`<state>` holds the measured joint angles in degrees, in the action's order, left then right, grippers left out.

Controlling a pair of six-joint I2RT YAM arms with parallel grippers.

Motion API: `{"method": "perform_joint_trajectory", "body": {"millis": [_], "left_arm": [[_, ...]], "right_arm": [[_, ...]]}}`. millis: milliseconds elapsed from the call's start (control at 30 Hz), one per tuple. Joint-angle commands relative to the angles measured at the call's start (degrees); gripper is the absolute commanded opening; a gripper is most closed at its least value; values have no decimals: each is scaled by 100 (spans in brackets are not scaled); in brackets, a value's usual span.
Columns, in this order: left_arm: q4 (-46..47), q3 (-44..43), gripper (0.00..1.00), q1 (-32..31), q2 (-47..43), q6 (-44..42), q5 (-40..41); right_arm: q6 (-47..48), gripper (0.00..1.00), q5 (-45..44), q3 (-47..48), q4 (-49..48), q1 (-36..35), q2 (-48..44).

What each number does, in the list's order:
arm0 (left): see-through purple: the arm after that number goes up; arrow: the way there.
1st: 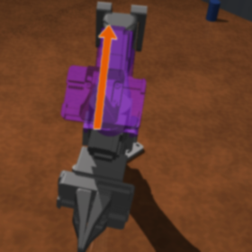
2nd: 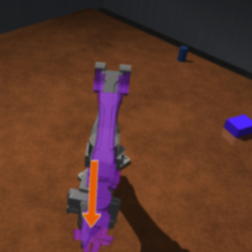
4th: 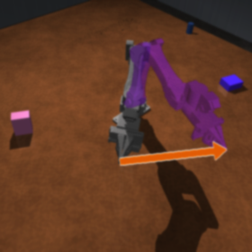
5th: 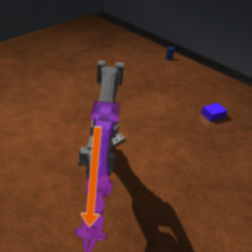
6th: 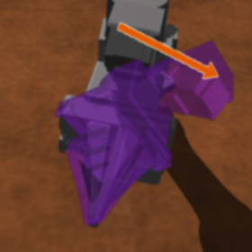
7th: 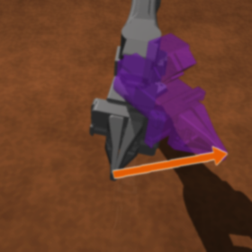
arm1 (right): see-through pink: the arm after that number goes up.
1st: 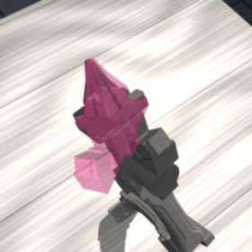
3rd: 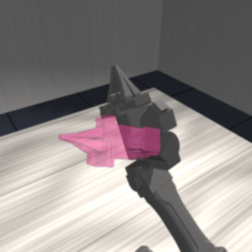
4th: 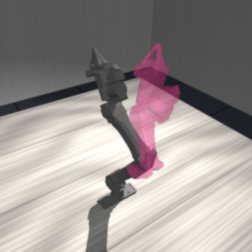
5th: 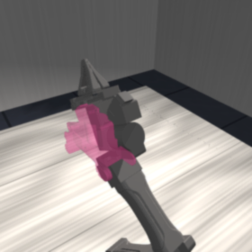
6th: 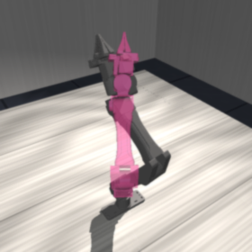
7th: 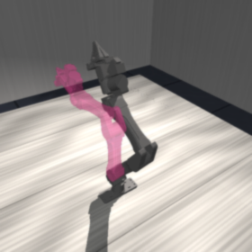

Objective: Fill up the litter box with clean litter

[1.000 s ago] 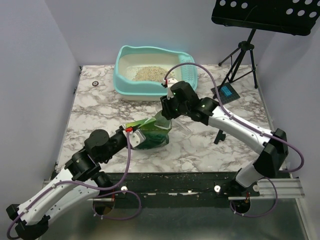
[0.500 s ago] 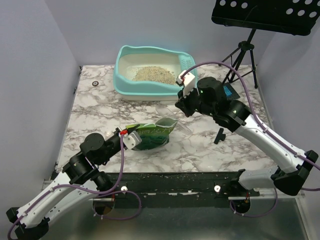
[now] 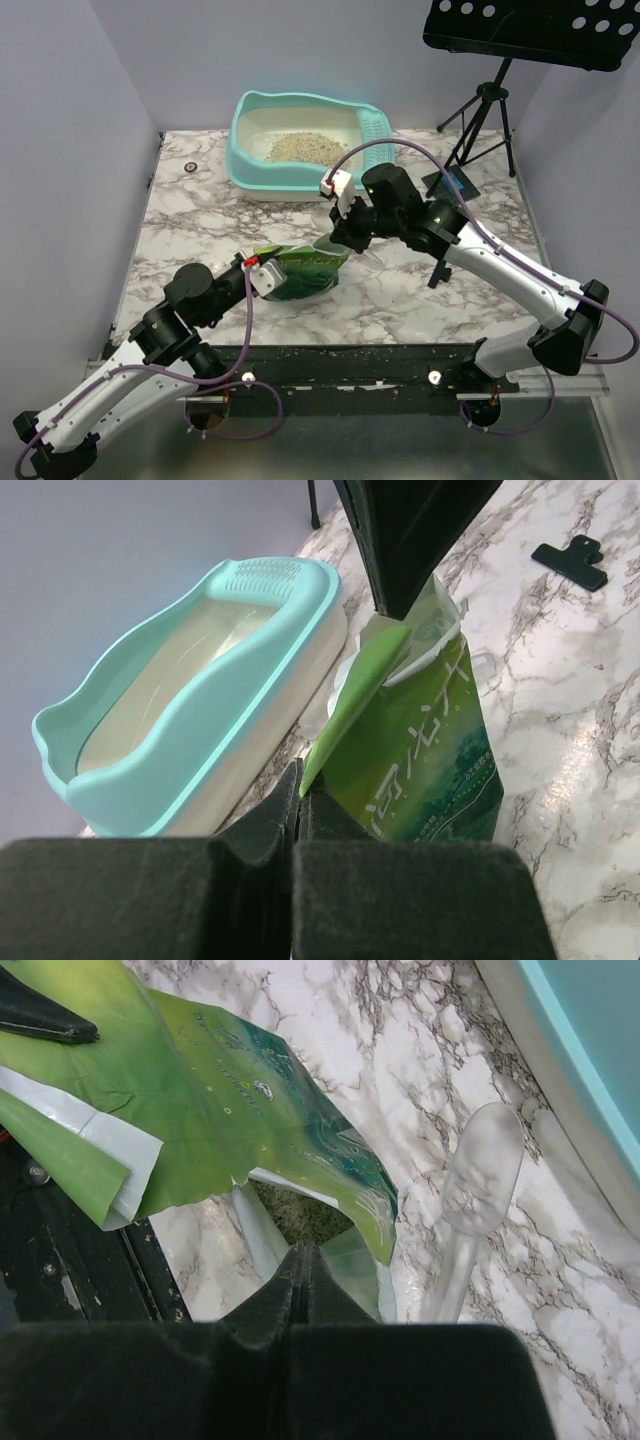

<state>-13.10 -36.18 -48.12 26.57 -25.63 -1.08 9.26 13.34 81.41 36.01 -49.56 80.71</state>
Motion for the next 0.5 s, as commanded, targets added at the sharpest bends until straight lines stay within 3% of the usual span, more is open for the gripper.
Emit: {"method": "perform_joint_trajectory", "body": {"millis": [0,200,467], "left_arm": [[458,-99,1,-40,76,119,-155],[510,-135,3,-31,112,181,-208],[256,-450,0,-31,226,-65,-287]], "right_arm": [[155,0,178,-28,47,-45,199],[454,0,116,-177,-155,-45,621],[1621,0,1142,-90,-33,-45,1359]]}}
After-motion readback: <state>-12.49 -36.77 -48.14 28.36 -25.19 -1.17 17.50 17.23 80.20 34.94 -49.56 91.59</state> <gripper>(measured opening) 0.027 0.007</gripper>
